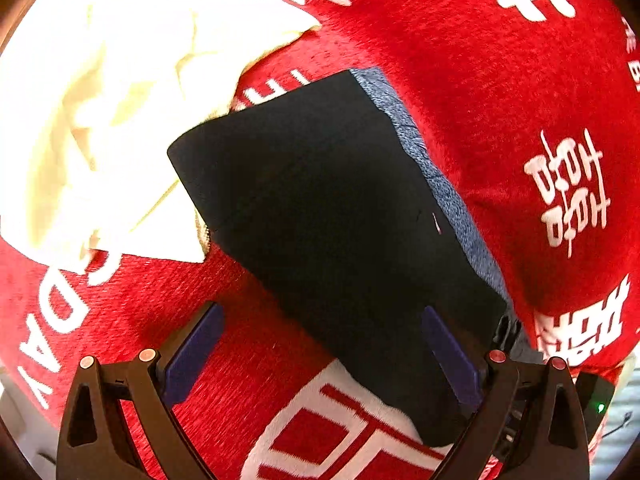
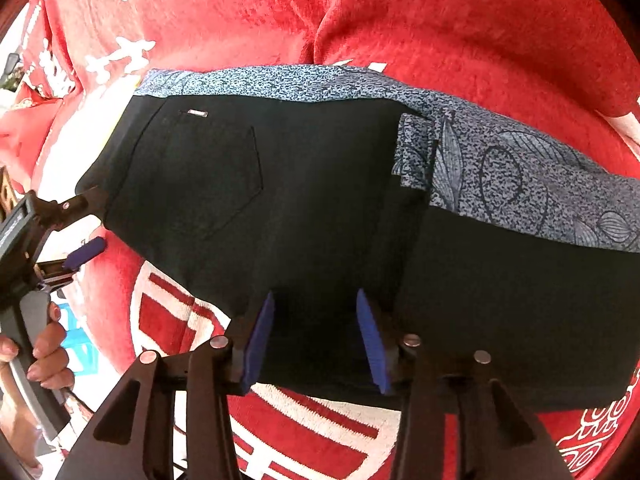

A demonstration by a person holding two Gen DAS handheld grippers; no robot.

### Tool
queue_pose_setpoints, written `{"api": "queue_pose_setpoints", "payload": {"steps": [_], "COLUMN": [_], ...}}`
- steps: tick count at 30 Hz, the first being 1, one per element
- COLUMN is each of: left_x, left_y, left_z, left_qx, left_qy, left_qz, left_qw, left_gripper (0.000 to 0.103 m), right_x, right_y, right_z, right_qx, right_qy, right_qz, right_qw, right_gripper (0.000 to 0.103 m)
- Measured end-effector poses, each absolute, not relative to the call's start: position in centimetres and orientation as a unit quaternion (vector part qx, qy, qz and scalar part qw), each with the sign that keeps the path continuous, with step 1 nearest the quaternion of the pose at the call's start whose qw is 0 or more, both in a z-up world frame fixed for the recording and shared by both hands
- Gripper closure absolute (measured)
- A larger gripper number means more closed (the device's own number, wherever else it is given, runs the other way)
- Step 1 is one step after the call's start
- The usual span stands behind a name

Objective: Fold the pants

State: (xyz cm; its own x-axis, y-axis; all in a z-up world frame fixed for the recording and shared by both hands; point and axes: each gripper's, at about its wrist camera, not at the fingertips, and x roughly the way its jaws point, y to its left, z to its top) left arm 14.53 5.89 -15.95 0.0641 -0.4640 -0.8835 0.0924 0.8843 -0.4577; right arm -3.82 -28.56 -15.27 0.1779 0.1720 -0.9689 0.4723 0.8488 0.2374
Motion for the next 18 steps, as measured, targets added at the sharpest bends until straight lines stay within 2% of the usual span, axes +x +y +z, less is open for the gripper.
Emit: {"api": "queue_pose_setpoints", "payload": {"steps": [8,18], "left_x": [15.4,16.4], "left_y": [6.6,5.7], "left_z": [-16.2,-16.5], "left_qx": [-0.204,-0.228], "left_qy": [0.629,0.610], "left_qz": [-0.234,-0.237], "left_qw": [0.713,0.721], "left_gripper": [0.003,0.002], "right_x": [-3.8,-3.8], "right_y": [-28.4,-28.3], "right_z": [-15.4,-15.3], "right_qx": [0.244,0.247], "right_qy": [0.631,0.627], "right_qz": [-0.102,-0.104], "right_qw": [0.729,0.732], "right_gripper": [0.056,0.055]}}
